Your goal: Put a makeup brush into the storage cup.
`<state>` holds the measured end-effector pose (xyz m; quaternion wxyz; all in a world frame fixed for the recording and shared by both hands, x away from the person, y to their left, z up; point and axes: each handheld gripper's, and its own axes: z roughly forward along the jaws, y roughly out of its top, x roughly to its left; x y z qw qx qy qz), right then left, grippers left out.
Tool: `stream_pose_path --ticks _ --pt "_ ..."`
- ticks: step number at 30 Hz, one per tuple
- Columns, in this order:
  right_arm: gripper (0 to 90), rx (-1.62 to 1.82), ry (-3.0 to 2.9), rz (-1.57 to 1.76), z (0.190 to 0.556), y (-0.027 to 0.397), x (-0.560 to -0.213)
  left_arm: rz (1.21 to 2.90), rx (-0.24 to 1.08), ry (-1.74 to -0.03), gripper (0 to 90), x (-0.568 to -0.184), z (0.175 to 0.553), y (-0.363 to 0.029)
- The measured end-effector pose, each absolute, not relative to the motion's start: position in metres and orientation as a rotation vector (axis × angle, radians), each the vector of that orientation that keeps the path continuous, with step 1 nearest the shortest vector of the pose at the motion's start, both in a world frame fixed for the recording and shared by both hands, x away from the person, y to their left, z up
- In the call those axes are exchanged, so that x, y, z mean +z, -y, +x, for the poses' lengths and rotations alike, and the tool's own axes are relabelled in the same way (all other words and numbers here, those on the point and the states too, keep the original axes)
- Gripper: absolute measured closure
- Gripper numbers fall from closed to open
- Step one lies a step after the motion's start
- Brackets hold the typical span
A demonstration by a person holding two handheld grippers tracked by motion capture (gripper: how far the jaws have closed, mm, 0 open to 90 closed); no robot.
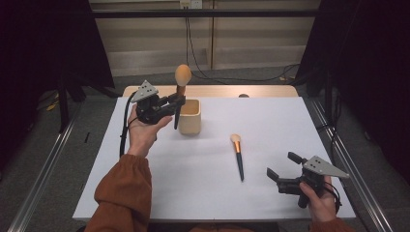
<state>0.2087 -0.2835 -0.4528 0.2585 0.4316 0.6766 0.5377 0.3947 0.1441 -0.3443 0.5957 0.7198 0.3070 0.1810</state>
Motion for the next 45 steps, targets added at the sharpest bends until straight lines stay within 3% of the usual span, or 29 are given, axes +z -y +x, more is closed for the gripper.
stream_pose_path --ticks 26,45 --pt "0.0 1.467 -1.838 1.178 0.209 0.285 -0.454 1.607 0.437 -0.727 71.3 -0.337 0.428 -0.133" --pt "0.0 1.467 -1.842 1.185 0.210 0.285 -0.455 1.595 0.446 -0.743 71.3 -0.353 0.457 -0.120"
